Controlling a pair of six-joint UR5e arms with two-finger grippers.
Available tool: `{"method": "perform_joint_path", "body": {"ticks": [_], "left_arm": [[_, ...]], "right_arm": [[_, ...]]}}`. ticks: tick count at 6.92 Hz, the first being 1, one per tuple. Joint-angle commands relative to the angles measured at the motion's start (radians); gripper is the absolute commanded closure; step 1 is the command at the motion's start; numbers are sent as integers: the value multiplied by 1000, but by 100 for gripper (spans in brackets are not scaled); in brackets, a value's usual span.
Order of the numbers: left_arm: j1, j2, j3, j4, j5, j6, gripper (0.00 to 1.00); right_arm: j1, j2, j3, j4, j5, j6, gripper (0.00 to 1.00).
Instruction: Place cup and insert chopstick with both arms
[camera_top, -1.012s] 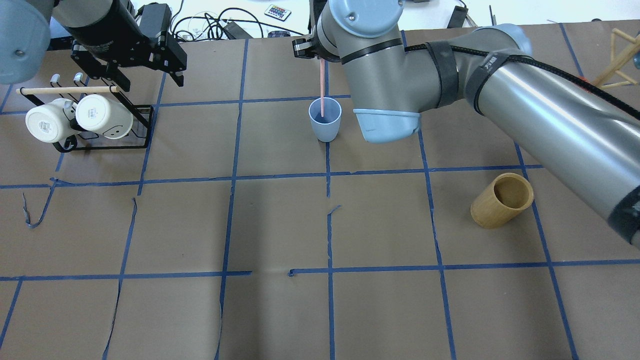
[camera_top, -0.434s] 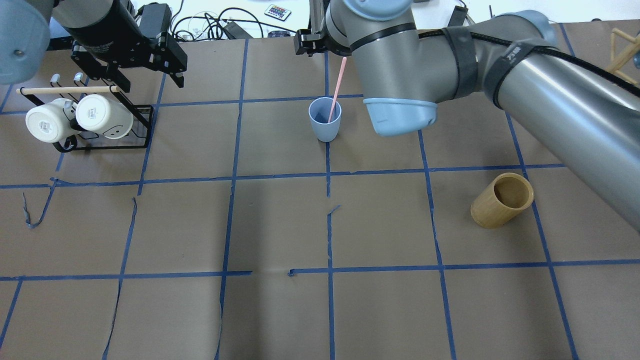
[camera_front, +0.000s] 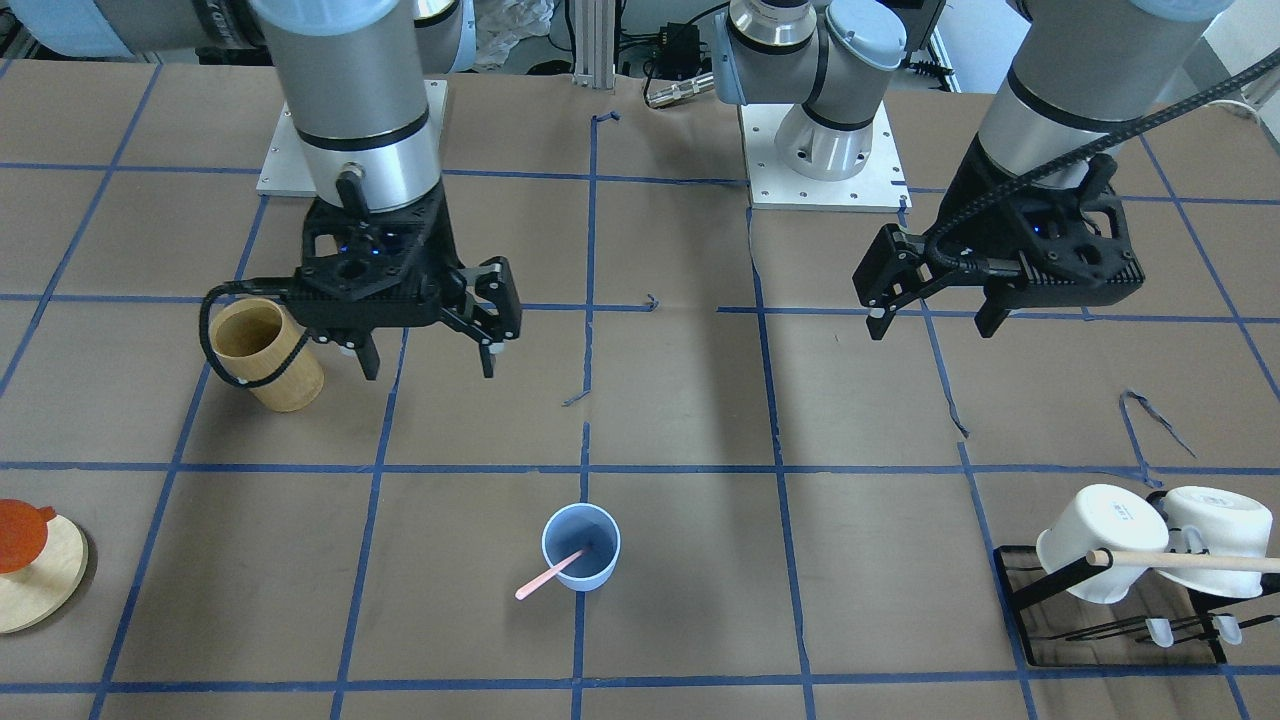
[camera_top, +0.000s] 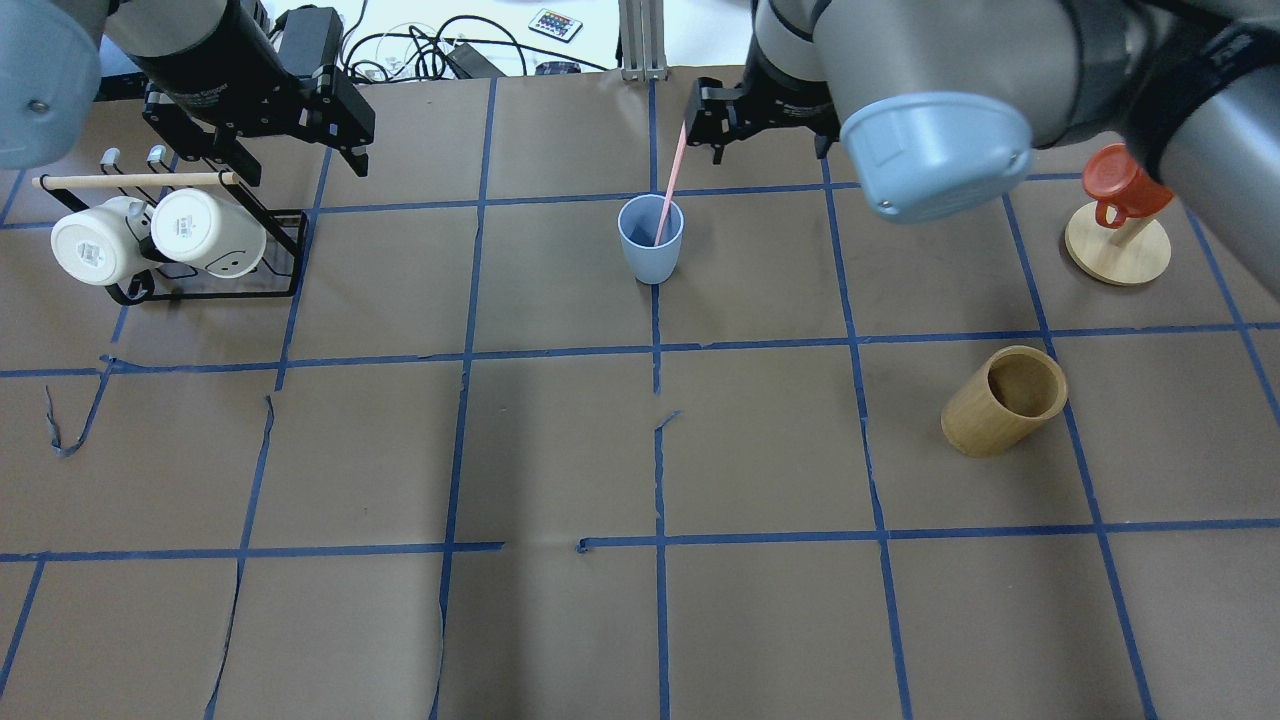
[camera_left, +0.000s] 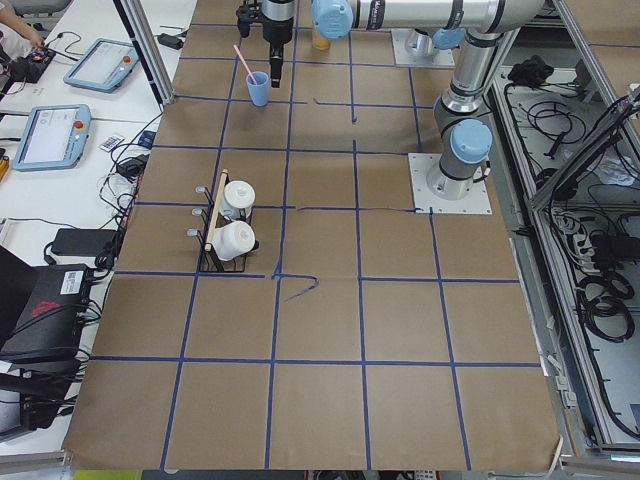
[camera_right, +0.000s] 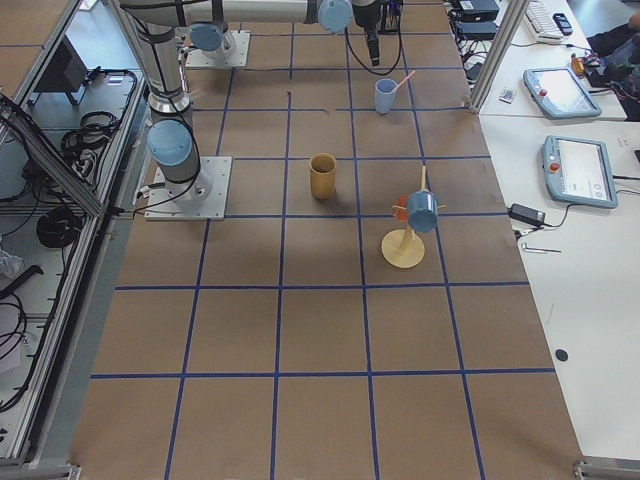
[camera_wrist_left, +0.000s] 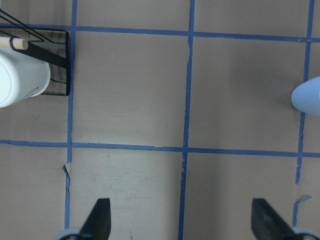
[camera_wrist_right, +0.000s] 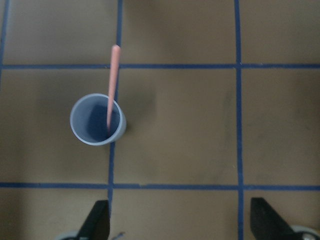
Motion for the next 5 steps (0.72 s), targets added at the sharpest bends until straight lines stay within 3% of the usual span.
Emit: {"method": "perform_joint_path", "body": {"ticks": [1,2,3,4,5], "left_arm": [[0,-2,-2,-1,-1,-2,0],[0,0,-3,-2,-1,-2,0],[0,7,-18,1,-1,-2,0],[0,11,-28,2,-3,-2,0],[0,11,-28,2,-3,-2,0]], "right_arm": [[-111,-51,-1,318,5,-22,0],[-119,-71,-7,328,12,-69,0],[-113,-74,-13,327,141,-73,0],[-120,-79,2,336,148,-79,0],[-119,-95,22,353,43,-164,0]]}}
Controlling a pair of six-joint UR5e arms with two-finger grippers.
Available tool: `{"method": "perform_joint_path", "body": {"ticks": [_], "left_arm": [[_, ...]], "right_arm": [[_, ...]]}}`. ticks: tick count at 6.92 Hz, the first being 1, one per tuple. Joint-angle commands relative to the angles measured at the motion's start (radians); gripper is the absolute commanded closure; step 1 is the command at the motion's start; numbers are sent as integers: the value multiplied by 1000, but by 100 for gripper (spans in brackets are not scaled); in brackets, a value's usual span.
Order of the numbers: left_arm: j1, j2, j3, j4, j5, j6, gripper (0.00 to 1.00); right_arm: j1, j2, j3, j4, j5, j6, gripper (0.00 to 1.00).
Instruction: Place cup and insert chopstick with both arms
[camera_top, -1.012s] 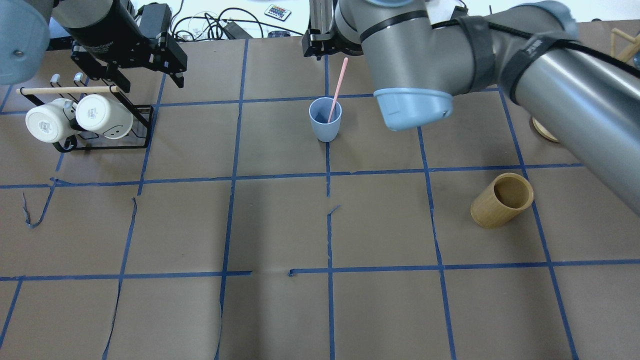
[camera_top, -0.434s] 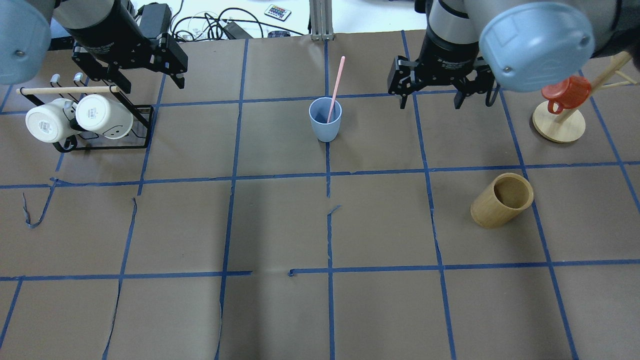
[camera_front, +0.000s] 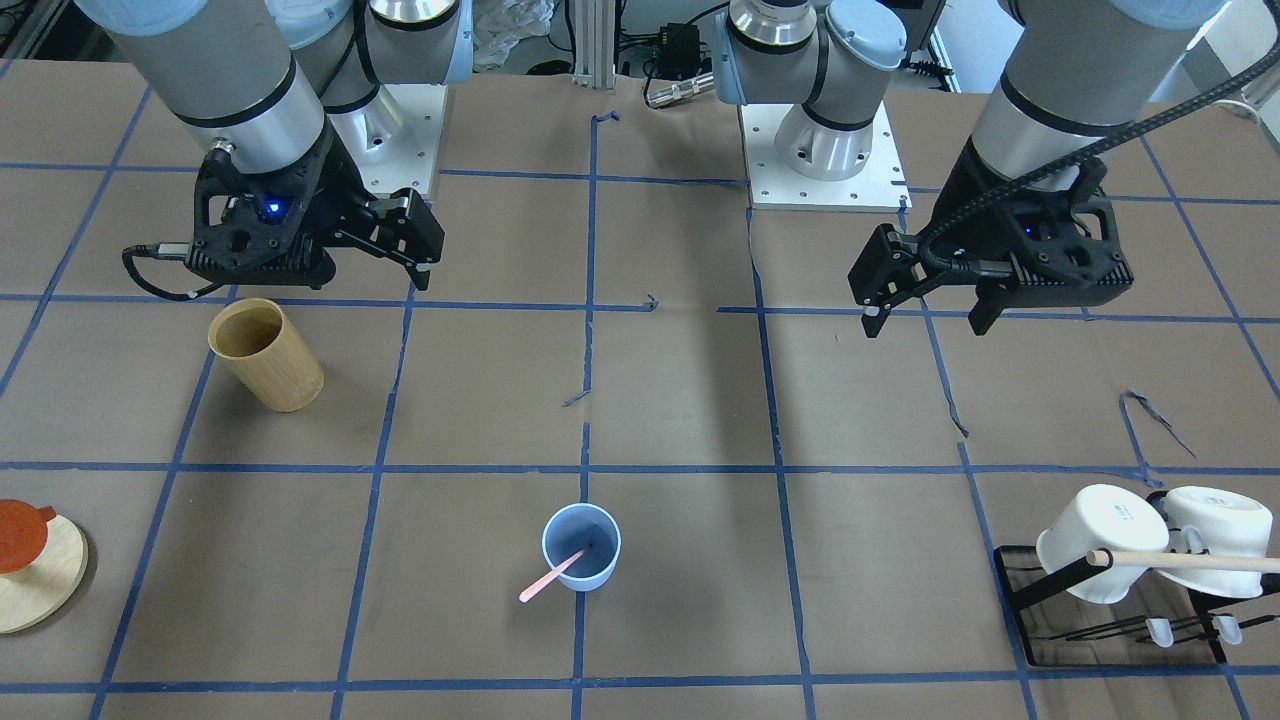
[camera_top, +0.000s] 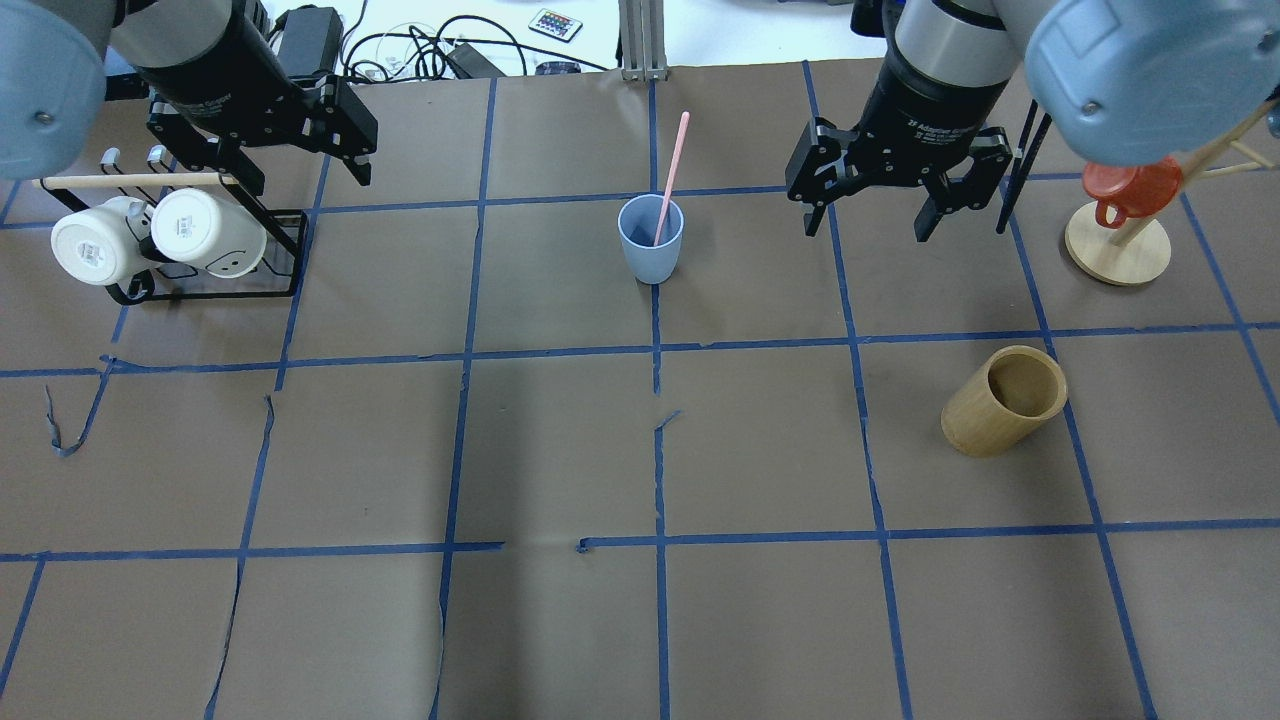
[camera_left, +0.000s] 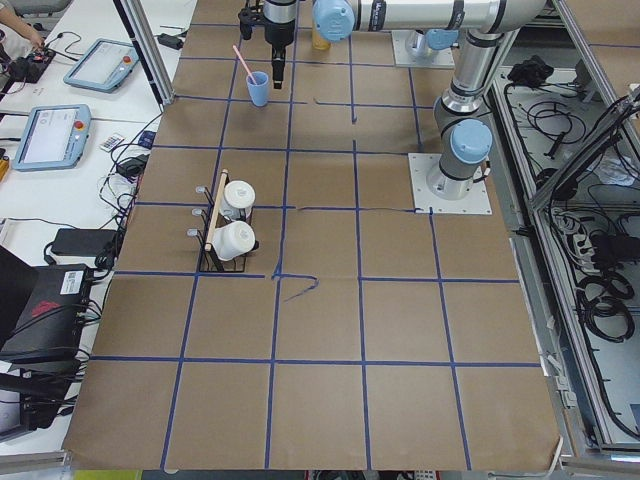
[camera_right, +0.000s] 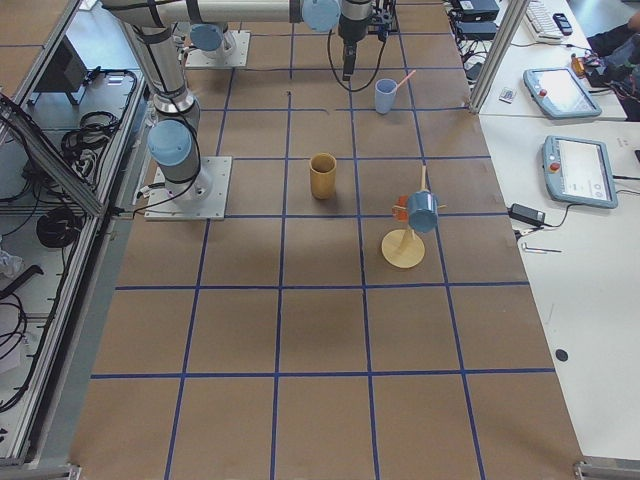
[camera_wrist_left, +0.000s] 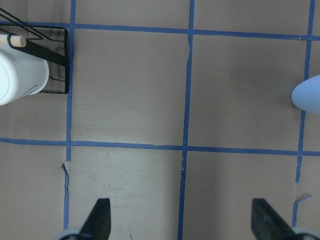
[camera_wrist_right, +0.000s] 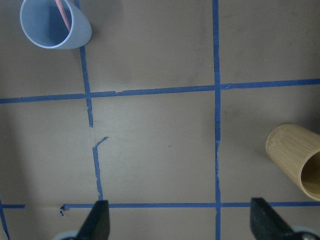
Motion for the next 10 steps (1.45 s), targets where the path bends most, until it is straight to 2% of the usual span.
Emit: {"method": "perform_joint_path", "body": {"ticks": [1,2,10], "left_arm": [[0,2,-5,1,-1,0,0],[0,2,-5,1,-1,0,0],[0,2,-6,1,-7,-11,0]], "right_arm": [[-5,-54,47,82,-78,-138,0],[-5,-68,56,113,-84,-143,0],[-51,-84,58,117,-79,-152,0]]}}
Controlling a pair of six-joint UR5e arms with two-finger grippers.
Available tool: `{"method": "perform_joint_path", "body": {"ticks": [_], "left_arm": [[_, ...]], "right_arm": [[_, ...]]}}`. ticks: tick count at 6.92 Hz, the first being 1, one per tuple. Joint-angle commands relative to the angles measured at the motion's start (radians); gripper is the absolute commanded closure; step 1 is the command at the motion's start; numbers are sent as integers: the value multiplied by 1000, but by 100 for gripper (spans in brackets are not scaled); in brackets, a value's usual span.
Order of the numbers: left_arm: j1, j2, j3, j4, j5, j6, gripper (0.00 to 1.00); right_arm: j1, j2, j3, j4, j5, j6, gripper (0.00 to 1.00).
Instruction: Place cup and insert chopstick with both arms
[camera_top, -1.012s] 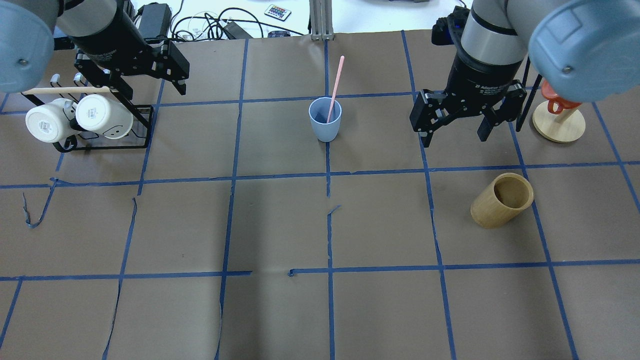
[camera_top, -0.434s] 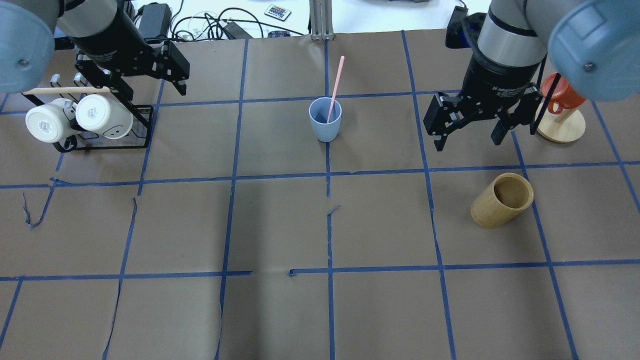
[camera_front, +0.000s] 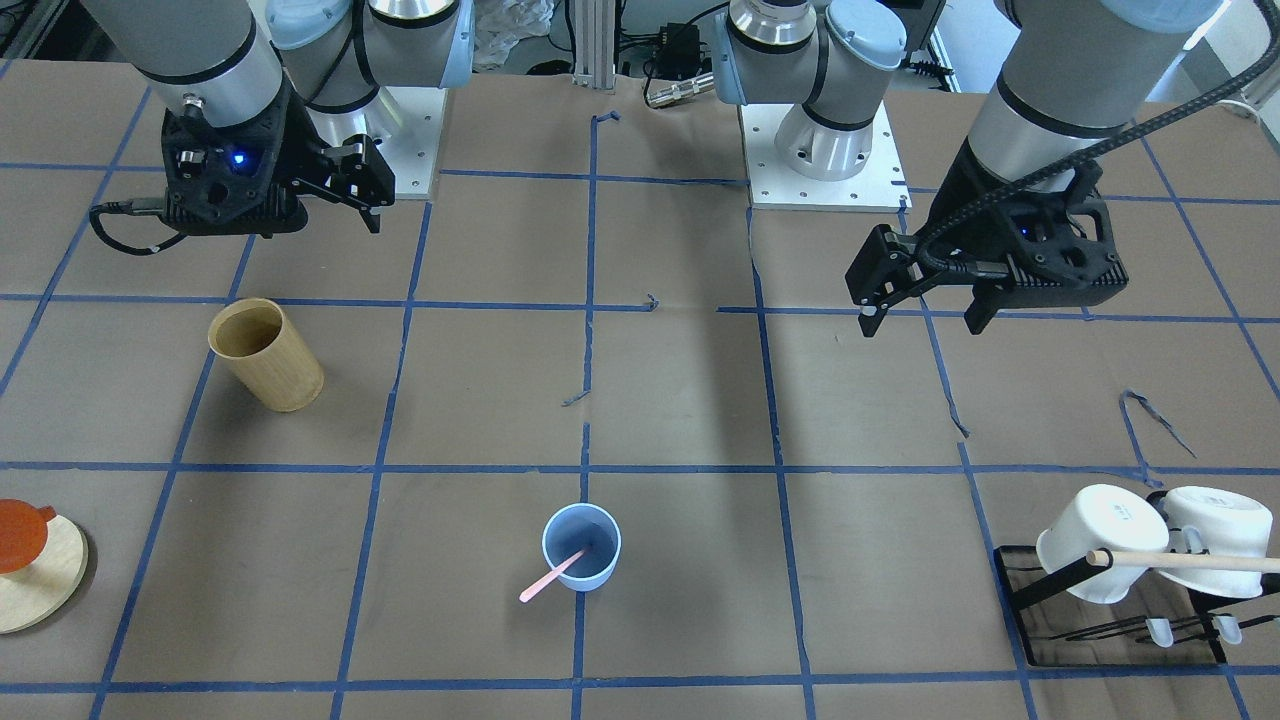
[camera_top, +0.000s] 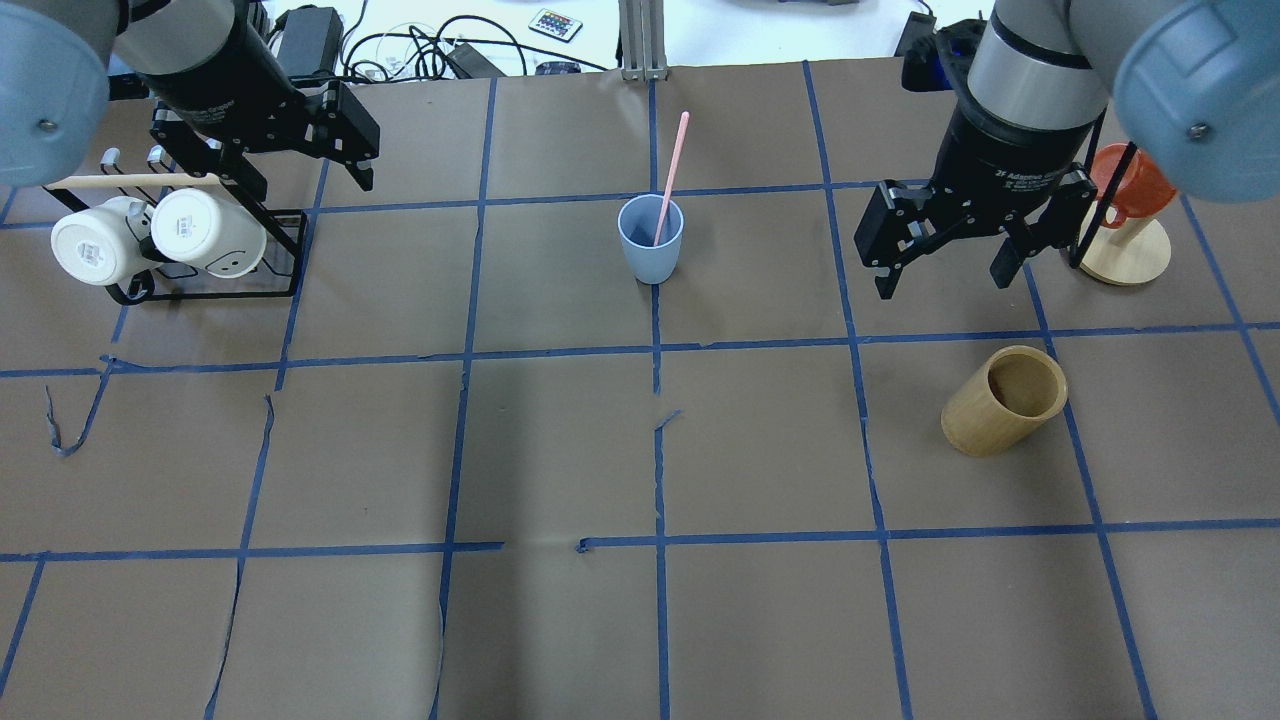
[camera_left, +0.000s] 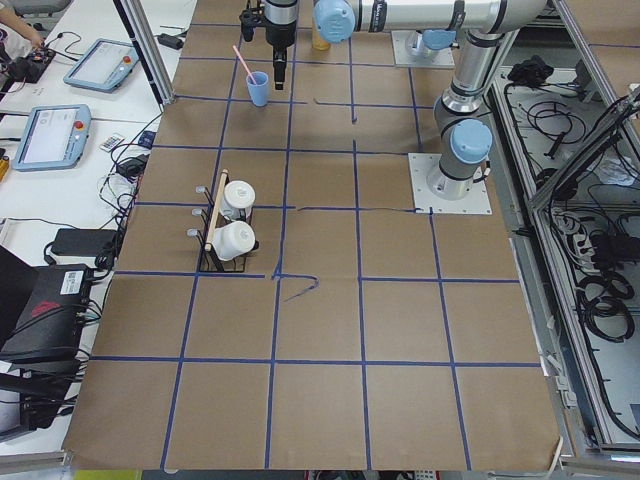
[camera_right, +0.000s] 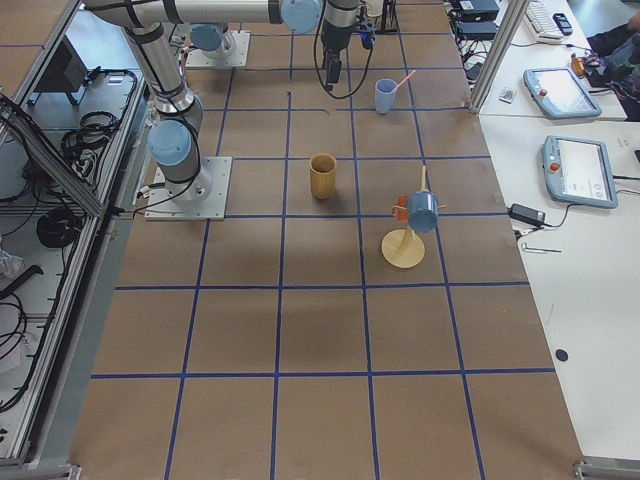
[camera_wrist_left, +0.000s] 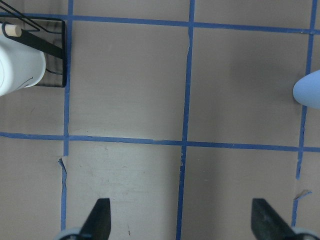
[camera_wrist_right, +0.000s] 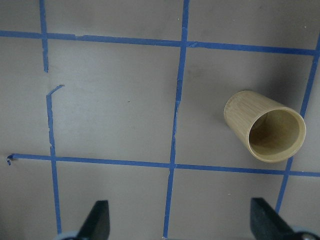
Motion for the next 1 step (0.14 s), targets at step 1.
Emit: {"method": "perform_joint_path", "body": {"ticks": [1], "left_arm": [[0,0,-2,0,0,-2,0]], "right_arm": [[-2,1,1,-1,2,6,0]]}}
